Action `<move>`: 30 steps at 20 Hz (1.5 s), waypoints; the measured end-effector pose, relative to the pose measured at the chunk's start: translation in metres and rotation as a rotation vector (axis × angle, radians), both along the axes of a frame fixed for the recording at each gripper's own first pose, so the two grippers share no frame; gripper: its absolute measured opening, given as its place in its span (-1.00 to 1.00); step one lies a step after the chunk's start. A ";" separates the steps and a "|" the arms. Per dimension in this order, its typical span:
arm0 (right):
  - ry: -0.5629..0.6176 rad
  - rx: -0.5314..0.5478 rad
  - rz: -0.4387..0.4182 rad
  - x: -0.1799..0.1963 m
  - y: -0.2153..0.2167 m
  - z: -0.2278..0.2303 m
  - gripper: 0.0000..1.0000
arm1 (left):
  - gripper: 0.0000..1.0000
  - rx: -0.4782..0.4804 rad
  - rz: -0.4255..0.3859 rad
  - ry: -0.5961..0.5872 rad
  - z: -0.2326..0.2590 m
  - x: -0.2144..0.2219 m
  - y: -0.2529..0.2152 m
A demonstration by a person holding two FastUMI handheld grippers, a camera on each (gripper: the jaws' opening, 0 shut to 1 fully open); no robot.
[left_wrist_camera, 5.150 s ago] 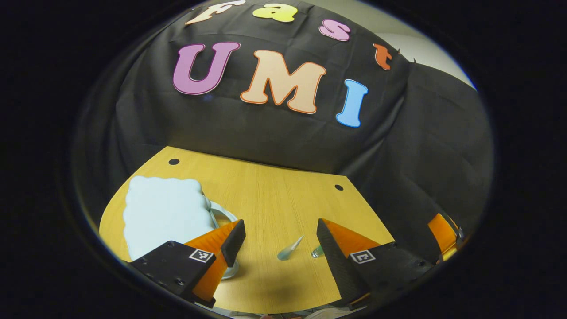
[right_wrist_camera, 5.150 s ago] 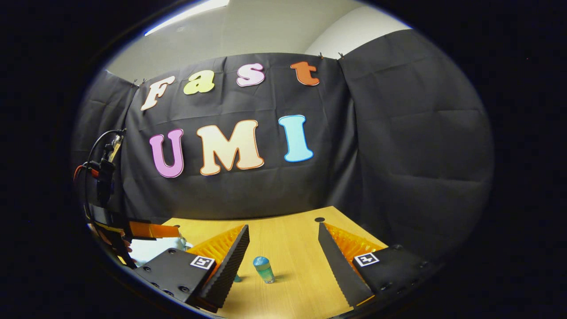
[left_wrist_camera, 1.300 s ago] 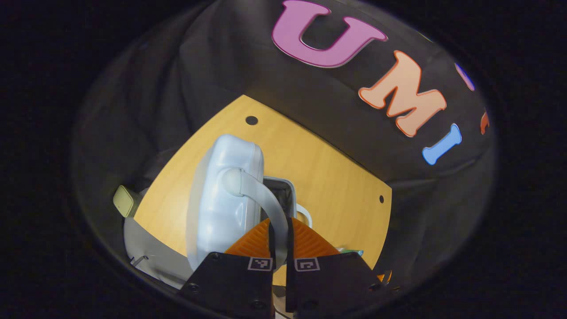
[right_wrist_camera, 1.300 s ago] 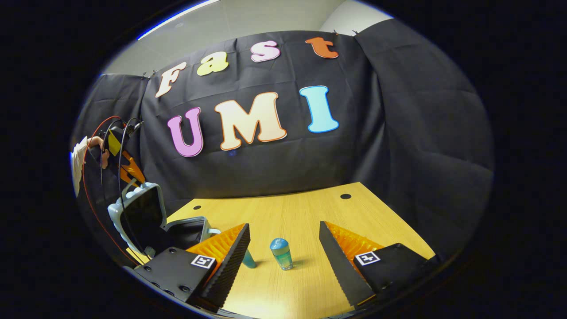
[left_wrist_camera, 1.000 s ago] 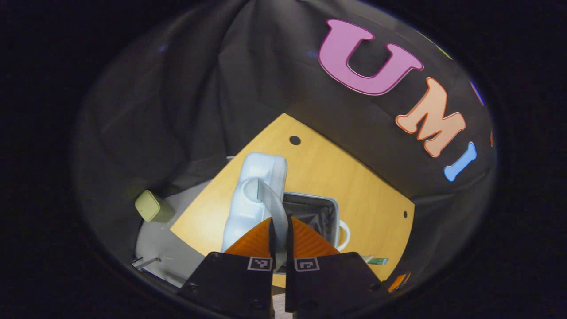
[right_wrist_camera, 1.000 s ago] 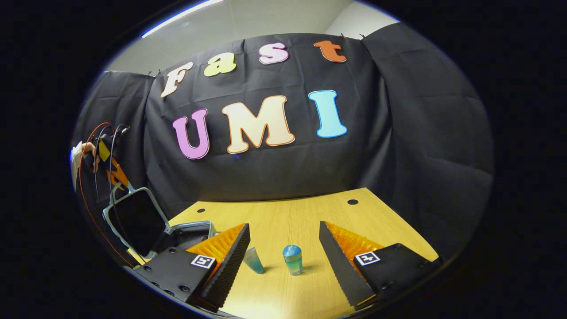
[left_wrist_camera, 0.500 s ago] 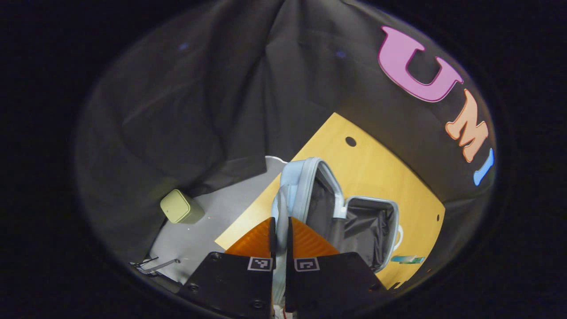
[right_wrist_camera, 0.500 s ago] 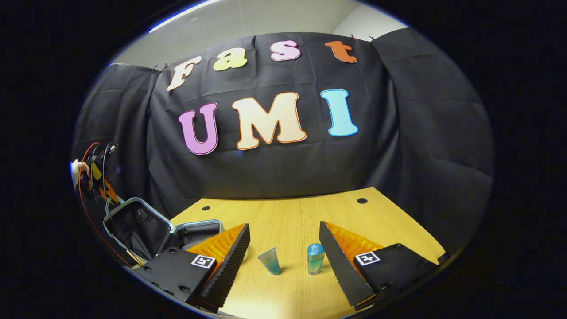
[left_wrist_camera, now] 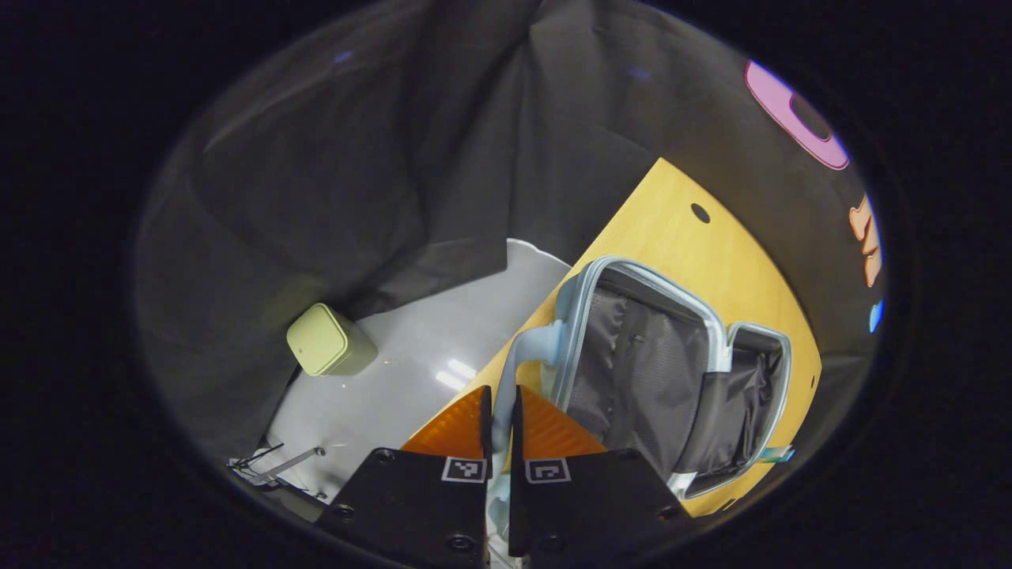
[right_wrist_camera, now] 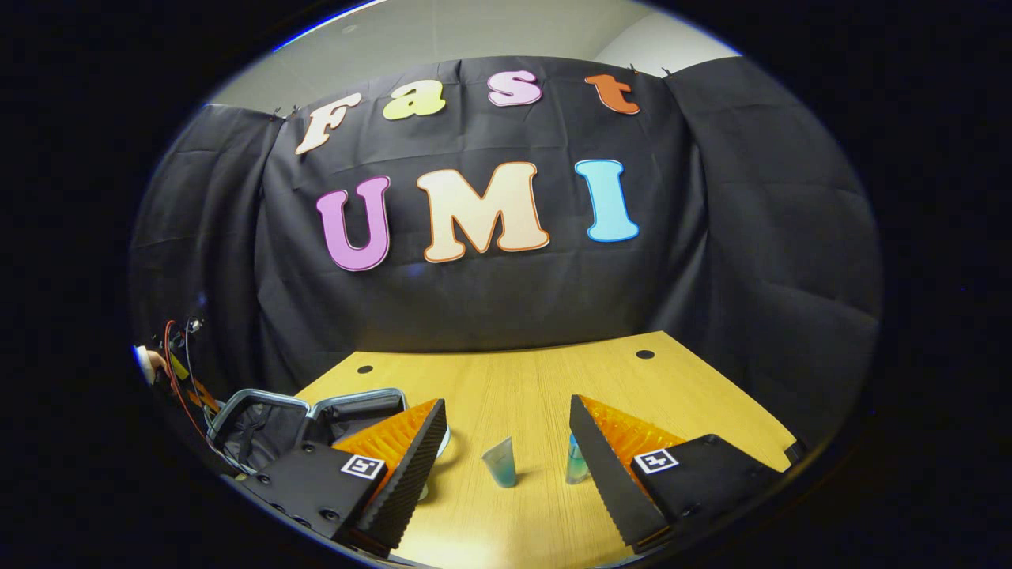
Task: First open the suitcase, pack the skin care products into it, and then close the suitcase.
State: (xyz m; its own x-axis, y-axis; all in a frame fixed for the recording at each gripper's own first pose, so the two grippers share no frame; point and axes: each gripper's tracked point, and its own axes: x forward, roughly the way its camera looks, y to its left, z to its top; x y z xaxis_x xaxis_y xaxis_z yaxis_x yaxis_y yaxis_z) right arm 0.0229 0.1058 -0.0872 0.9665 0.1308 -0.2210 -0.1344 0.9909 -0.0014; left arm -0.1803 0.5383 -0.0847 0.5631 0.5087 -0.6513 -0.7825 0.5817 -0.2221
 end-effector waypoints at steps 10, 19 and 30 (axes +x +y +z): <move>0.018 -0.015 -0.030 -0.003 -0.002 -0.011 0.96 | 0.93 0.086 -0.026 0.015 0.005 0.007 -0.005; 0.077 -0.035 -0.011 0.023 -0.039 -0.031 0.97 | 0.92 0.395 -0.338 -0.047 0.094 0.085 -0.183; 0.228 -0.047 0.135 0.072 -0.088 -0.085 0.97 | 0.92 0.460 -0.782 -0.282 0.060 0.244 -0.477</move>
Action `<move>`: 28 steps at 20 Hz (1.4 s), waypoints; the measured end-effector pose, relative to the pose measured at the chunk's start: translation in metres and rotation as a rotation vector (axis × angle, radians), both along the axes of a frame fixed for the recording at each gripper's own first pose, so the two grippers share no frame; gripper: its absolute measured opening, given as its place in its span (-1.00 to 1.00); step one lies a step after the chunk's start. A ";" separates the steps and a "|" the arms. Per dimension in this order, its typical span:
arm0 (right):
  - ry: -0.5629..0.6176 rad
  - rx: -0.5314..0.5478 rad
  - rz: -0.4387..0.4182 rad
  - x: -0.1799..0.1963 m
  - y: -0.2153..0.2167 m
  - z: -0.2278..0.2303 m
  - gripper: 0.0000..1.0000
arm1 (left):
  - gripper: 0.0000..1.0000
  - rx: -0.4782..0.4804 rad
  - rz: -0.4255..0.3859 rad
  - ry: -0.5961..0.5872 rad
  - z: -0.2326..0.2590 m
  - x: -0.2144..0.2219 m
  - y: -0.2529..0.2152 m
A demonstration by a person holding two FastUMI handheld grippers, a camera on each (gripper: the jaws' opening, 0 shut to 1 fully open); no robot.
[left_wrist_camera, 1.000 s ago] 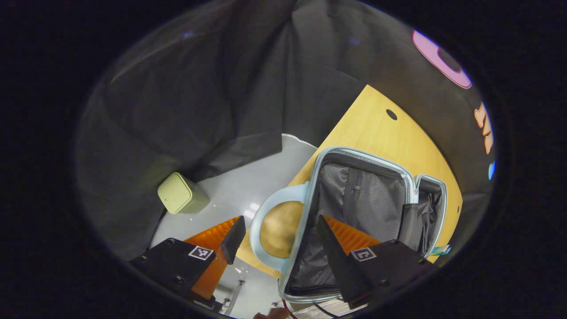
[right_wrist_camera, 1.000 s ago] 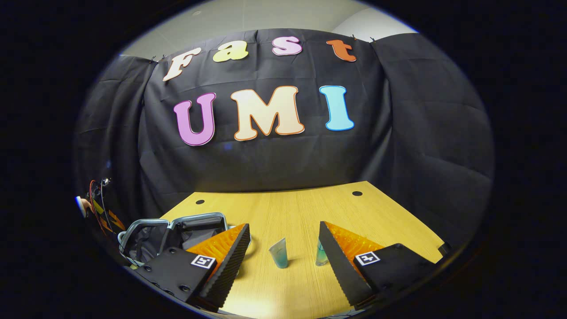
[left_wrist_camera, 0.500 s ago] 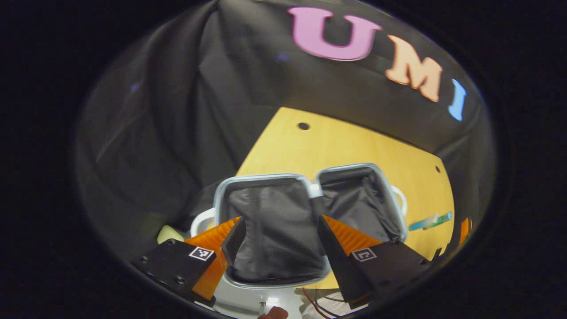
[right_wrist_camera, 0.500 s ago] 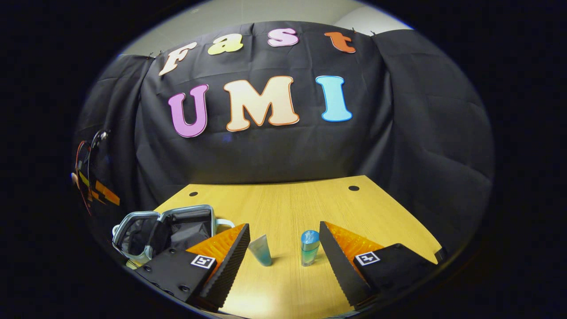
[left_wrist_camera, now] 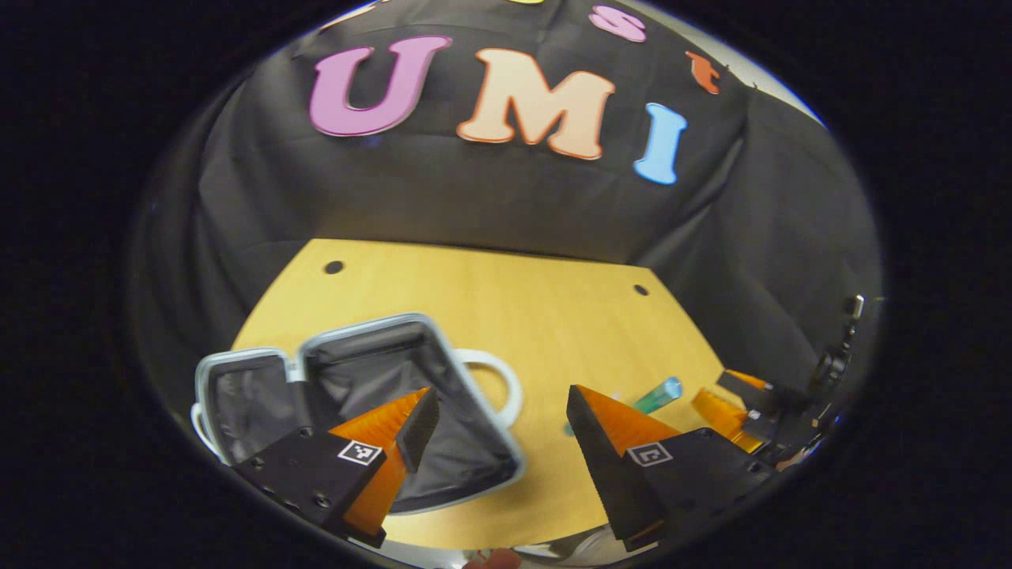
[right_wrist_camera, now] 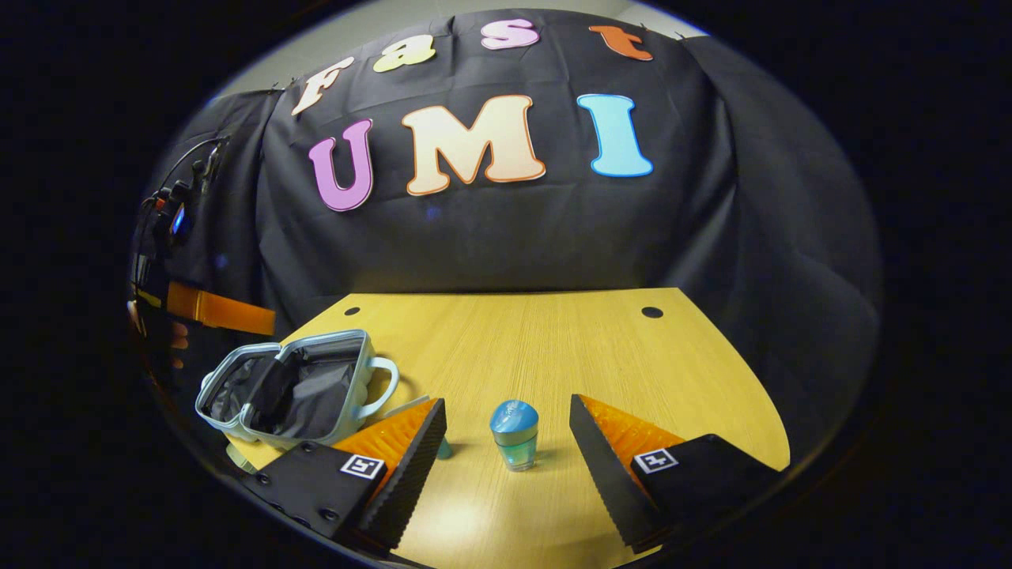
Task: First open the suitcase, pack the skin care products into it, and then close the suitcase.
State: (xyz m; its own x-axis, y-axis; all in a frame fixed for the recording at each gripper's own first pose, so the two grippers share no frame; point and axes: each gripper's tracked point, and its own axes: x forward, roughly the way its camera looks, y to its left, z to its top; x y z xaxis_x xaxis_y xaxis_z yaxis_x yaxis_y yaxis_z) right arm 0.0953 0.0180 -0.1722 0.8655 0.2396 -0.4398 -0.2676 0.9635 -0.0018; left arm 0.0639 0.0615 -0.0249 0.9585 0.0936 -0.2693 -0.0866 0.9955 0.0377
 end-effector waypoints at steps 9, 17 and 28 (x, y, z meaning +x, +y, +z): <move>0.106 0.013 0.101 0.023 0.003 -0.071 0.97 | 0.93 -0.038 -0.051 -0.013 -0.100 0.085 -0.069; 0.123 -0.035 0.145 0.032 0.002 -0.118 0.96 | 0.85 -0.028 -0.025 0.031 -0.161 0.117 -0.065; 0.106 -0.090 0.186 0.038 0.005 -0.131 0.38 | -0.31 -0.057 0.005 0.070 -0.189 0.140 -0.058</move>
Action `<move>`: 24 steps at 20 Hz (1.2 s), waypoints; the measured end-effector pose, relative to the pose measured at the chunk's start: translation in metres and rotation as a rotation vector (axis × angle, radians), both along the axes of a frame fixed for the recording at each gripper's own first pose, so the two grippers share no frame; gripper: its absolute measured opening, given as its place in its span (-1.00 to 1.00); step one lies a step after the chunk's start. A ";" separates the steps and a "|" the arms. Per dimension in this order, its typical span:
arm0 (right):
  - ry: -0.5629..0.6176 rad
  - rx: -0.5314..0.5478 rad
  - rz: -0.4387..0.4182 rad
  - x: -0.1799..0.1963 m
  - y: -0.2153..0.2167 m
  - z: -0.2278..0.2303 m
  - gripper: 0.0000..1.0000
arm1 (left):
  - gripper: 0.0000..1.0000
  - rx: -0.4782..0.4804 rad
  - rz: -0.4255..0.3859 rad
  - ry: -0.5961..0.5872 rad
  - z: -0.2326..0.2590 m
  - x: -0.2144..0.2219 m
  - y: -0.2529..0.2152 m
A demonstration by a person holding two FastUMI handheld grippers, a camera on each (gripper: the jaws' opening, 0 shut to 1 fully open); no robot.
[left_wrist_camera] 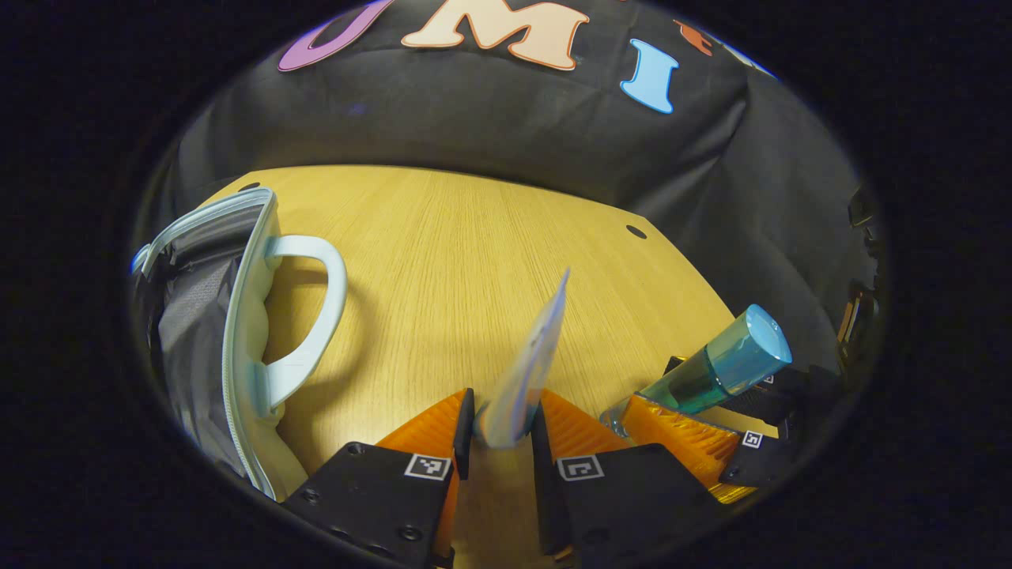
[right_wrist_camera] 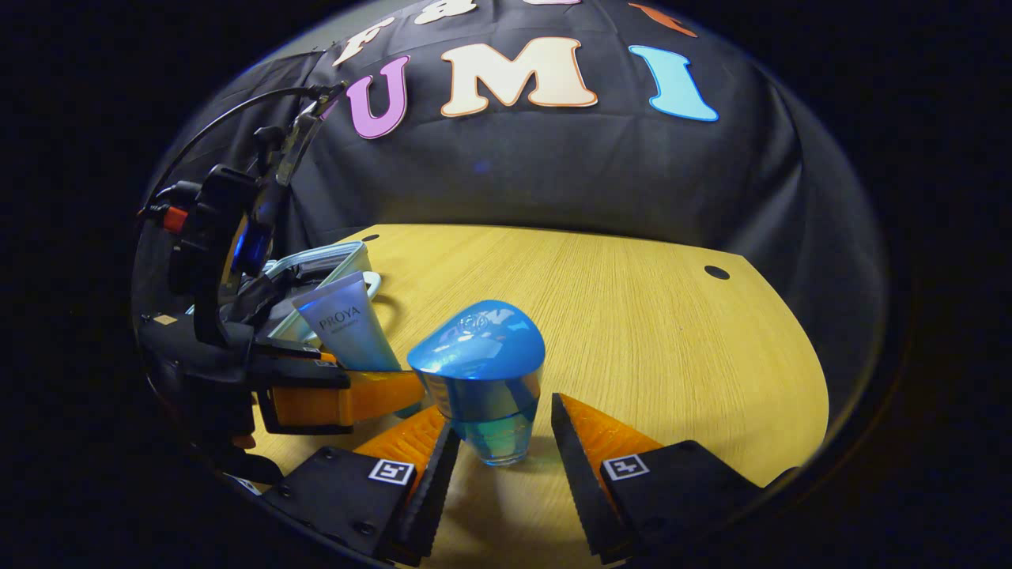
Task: First open the suitcase, pack the skin care products into it, and then close the suitcase.
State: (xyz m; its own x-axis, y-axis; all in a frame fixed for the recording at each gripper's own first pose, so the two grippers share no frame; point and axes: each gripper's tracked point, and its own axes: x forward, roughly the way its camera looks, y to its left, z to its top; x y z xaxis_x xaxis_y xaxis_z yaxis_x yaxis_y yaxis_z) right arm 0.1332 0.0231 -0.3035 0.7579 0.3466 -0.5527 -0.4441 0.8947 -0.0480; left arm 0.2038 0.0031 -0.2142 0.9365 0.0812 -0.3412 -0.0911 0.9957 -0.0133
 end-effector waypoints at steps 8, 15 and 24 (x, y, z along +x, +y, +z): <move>-0.012 -0.001 0.014 0.001 0.005 -0.004 0.05 | -0.42 -0.079 -0.010 -0.067 0.058 -0.019 0.000; -0.029 -0.007 0.004 0.006 0.002 -0.004 -0.05 | -0.36 -0.019 0.109 -0.153 0.165 -0.098 0.078; 0.012 -0.055 -0.038 0.009 0.000 -0.004 -0.05 | -0.41 -0.160 0.225 0.386 0.053 -0.168 0.196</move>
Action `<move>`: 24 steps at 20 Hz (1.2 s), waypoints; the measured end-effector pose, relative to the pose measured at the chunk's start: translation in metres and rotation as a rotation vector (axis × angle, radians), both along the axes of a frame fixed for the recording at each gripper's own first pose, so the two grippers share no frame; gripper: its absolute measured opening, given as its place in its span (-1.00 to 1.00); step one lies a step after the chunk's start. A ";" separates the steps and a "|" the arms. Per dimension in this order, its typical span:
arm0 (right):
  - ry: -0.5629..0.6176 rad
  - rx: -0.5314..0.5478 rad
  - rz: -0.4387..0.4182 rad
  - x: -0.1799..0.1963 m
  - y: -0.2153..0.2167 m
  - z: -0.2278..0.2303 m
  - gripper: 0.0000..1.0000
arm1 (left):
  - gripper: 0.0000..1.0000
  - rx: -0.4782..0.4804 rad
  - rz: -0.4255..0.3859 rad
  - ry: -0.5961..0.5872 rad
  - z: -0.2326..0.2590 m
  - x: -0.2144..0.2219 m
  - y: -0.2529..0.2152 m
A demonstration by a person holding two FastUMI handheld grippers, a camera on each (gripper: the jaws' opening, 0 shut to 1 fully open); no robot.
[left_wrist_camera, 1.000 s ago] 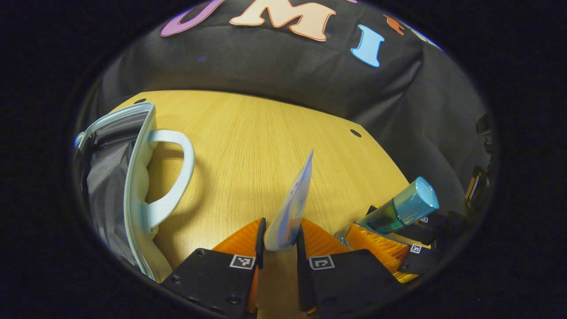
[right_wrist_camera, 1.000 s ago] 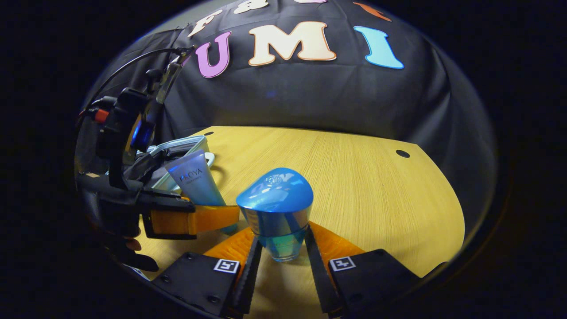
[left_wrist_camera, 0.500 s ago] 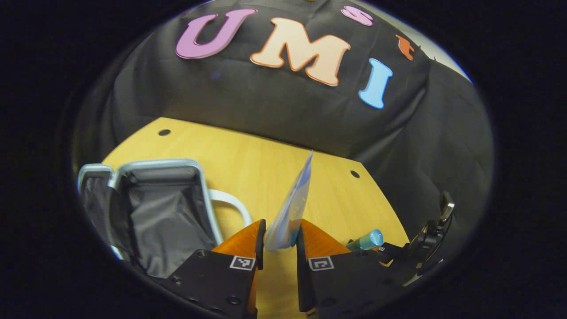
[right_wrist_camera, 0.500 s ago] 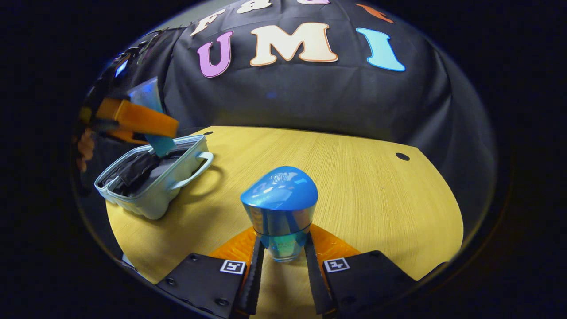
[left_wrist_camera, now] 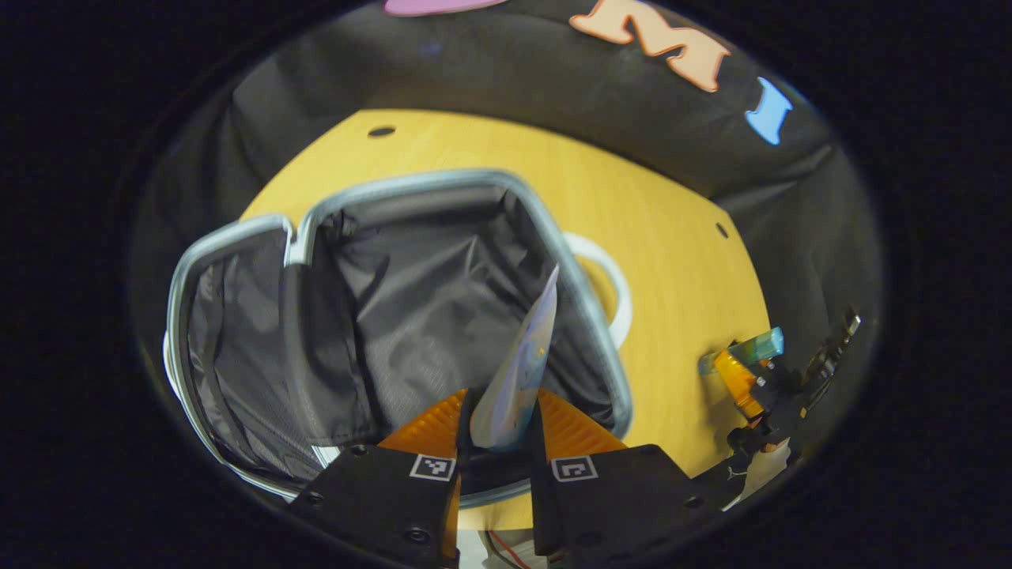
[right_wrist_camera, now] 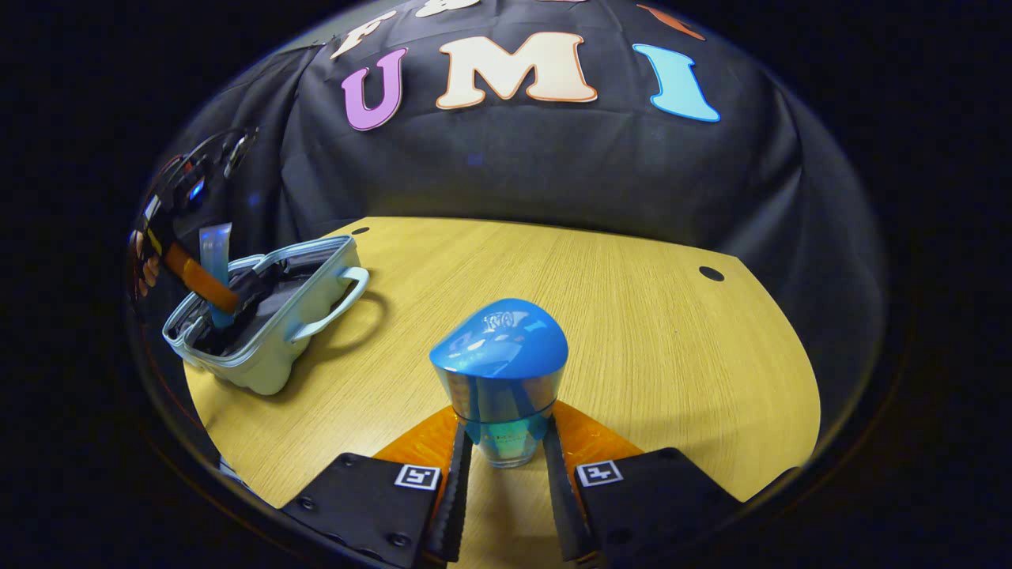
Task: First open the suitcase, pack the skin care products into it, and then close the suitcase.
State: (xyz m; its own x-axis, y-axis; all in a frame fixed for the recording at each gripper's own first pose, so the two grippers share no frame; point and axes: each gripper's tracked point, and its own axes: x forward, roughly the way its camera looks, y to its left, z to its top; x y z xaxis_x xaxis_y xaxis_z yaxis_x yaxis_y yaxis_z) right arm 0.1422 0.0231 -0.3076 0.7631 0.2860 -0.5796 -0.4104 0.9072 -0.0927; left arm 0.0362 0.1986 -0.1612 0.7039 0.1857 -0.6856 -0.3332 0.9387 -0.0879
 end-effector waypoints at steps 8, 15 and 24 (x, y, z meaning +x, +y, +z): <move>0.015 -0.018 -0.025 -0.021 0.021 0.033 -0.07 | 0.00 -0.072 -0.017 0.069 -0.019 -0.005 0.030; 0.041 0.079 0.055 -0.050 0.113 0.083 -0.07 | 1.00 -0.090 -0.010 -0.088 0.029 -0.023 0.043; 0.131 0.140 0.249 -0.075 0.256 0.077 -0.08 | 0.93 -0.119 0.129 -0.250 0.075 -0.113 0.107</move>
State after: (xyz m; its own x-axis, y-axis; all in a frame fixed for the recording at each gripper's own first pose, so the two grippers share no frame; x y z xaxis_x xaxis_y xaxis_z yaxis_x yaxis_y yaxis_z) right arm 0.0673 0.2788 -0.2307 0.5812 0.5382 -0.6103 -0.6214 0.7778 0.0941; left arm -0.0765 0.3054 -0.0864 0.8295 0.2133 -0.5162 -0.4032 0.8683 -0.2891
